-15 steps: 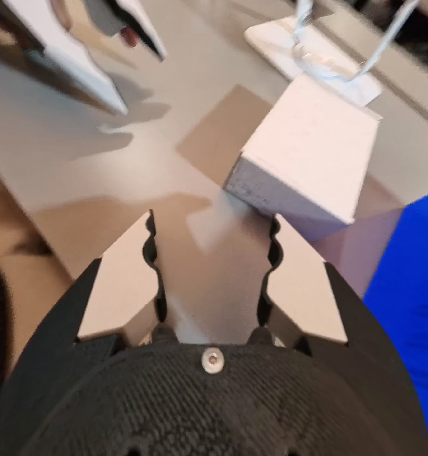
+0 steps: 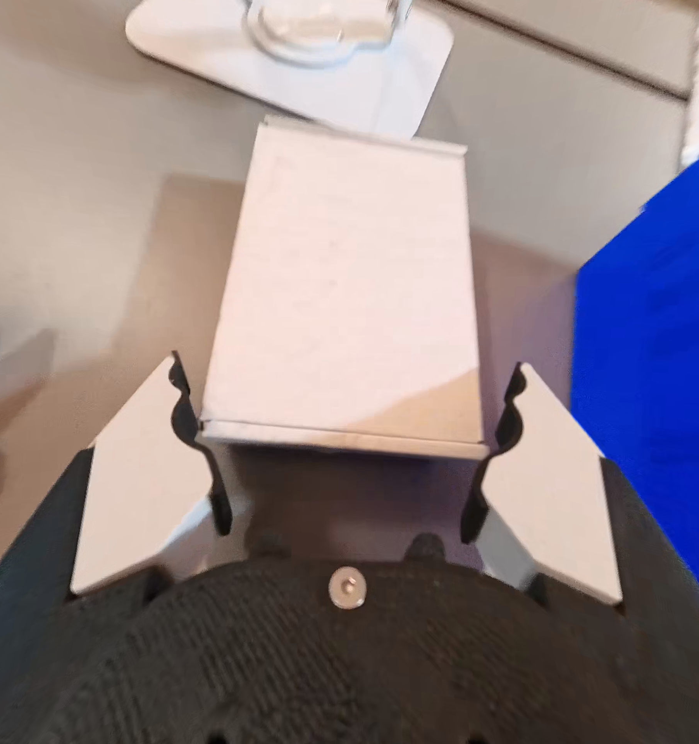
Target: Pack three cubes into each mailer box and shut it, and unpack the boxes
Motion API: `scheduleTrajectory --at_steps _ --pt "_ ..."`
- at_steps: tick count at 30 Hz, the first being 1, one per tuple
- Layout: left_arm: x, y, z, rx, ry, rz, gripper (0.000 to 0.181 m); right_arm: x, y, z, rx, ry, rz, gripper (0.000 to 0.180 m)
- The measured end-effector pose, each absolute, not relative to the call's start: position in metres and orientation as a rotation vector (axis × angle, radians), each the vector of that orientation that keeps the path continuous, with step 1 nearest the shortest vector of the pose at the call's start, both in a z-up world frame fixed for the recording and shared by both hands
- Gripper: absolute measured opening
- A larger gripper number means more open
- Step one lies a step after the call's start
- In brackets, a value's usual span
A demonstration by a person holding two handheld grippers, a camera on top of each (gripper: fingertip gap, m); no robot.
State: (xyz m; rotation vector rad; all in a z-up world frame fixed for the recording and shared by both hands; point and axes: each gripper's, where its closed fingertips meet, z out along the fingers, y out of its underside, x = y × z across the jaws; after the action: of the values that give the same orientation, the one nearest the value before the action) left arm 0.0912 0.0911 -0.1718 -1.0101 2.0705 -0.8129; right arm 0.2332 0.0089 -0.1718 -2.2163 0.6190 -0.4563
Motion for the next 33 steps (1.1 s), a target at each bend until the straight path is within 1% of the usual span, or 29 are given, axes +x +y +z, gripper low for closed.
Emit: scheduleTrajectory --at_steps 1,2,3,6,8,10,11,13,15,17,21,24,25,29,30,33 --pt "0.091 0.091 -0.171 -1.007 2.068 -0.813 0.072 0.227 0.01 -0.179 -2.253 0.605 -0.397 0.147" --pt "0.091 0.091 -0.171 -1.011 2.064 -0.816 0.073 0.226 0.01 -0.182 -2.279 0.574 -0.395 0.147" --pt "0.091 0.091 -0.17 -1.017 2.058 -0.818 0.075 0.222 0.01 -0.182 -2.305 0.494 -0.403 0.139" --pt "0.092 0.097 -0.166 -1.033 2.027 -0.818 0.084 0.2 0.013 -0.182 -2.355 0.336 -0.284 0.138" --pt "0.093 0.102 -0.159 -1.045 1.989 -0.83 0.091 0.172 0.016 -0.177 -2.342 0.229 -0.118 0.137" --pt "0.092 0.108 -0.153 -1.053 1.953 -0.86 0.091 0.146 0.014 -0.168 -2.298 0.204 0.078 0.137" --pt "0.092 0.111 -0.15 -1.066 1.942 -0.888 0.094 0.136 0.013 -0.163 -2.269 0.211 0.181 0.136" --pt "0.088 0.11 -0.147 -1.117 1.948 -1.012 0.105 0.125 0.011 -0.15 -2.192 0.228 0.347 0.136" --pt "0.082 0.104 -0.143 -1.155 1.964 -1.17 0.111 0.116 0.011 -0.135 -2.107 0.188 0.495 0.136" --pt "0.082 0.103 -0.135 -1.122 1.932 -1.233 0.115 0.101 0.008 -0.122 -2.034 0.101 0.641 0.136" --pt "0.083 0.1 -0.122 -0.957 1.871 -1.147 0.116 0.073 0.0 -0.126 -2.063 -0.004 0.805 0.136" --pt "0.071 0.078 -0.115 -0.769 1.905 -1.21 0.117 0.049 -0.008 -0.134 -2.089 -0.052 1.001 0.136" --pt "0.069 0.073 -0.112 -0.727 1.891 -1.229 0.114 0.044 -0.011 -0.133 -2.083 -0.049 1.075 0.136" --pt "0.051 0.042 -0.103 -0.519 1.936 -1.276 0.091 0.036 -0.02 -0.124 -2.022 -0.013 1.319 0.136" --pt "0.052 0.04 -0.1 -0.509 1.913 -1.255 0.094 0.037 -0.022 -0.12 -1.999 -0.013 1.35 0.136" --pt "0.052 0.039 -0.092 -0.501 1.883 -1.268 0.083 0.057 -0.013 -0.108 -1.903 0.064 1.271 0.135"
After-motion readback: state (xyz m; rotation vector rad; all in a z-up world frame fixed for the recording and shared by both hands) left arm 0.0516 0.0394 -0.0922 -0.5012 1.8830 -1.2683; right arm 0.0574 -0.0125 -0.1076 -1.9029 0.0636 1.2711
